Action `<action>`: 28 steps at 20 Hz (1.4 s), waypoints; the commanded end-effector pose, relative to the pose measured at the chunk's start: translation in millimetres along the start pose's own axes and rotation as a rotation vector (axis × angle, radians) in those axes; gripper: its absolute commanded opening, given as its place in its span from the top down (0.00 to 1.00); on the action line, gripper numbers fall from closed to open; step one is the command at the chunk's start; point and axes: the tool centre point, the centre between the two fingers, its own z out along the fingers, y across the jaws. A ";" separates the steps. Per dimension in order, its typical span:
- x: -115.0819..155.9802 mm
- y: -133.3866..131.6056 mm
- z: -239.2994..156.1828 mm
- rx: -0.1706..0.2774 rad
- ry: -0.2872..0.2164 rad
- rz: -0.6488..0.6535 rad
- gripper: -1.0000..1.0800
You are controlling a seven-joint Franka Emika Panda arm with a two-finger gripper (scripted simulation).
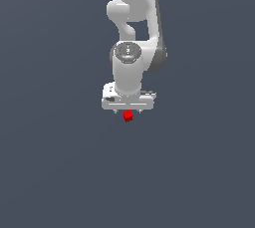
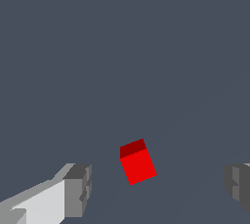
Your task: Pick up the red cube and move it to a goal position.
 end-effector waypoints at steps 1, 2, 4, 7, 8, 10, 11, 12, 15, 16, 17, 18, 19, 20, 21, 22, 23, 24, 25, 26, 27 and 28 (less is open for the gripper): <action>0.0 0.0 0.0 0.000 0.000 0.000 0.04; -0.1 0.0 0.2 0.000 0.000 -0.001 0.04; -0.9 -0.2 2.0 0.000 0.001 -0.006 0.04; -3.4 -0.8 8.0 0.000 0.002 -0.025 0.04; -4.6 -1.1 10.9 0.000 0.003 -0.034 0.04; -7.7 -1.8 18.1 -0.001 0.005 -0.055 0.04; -9.5 -2.1 22.4 -0.001 0.006 -0.068 0.04; -11.4 -2.5 27.1 -0.001 0.008 -0.083 0.04; -18.4 -3.5 44.1 -0.001 0.013 -0.134 0.04; -21.1 -3.8 50.7 -0.002 0.015 -0.154 0.04; -23.9 -4.0 57.8 -0.002 0.017 -0.176 0.04; -26.8 -4.2 65.2 -0.002 0.019 -0.198 0.04; -29.5 -4.3 72.1 -0.002 0.021 -0.219 0.04; -32.0 -4.3 78.7 -0.002 0.023 -0.238 0.04; -34.3 -4.3 84.9 -0.002 0.024 -0.256 0.04; -36.4 -4.2 90.6 -0.003 0.026 -0.273 0.04; -38.3 -4.0 95.9 -0.003 0.027 -0.289 0.04; -40.0 -3.8 100.8 -0.003 0.029 -0.303 0.04; -41.5 -3.6 105.3 -0.003 0.030 -0.316 0.04; -42.8 -3.4 109.3 -0.004 0.031 -0.328 0.04; -44.0 -3.2 112.8 -0.004 0.032 -0.338 0.04; -45.0 -3.0 115.9 -0.004 0.033 -0.347 0.04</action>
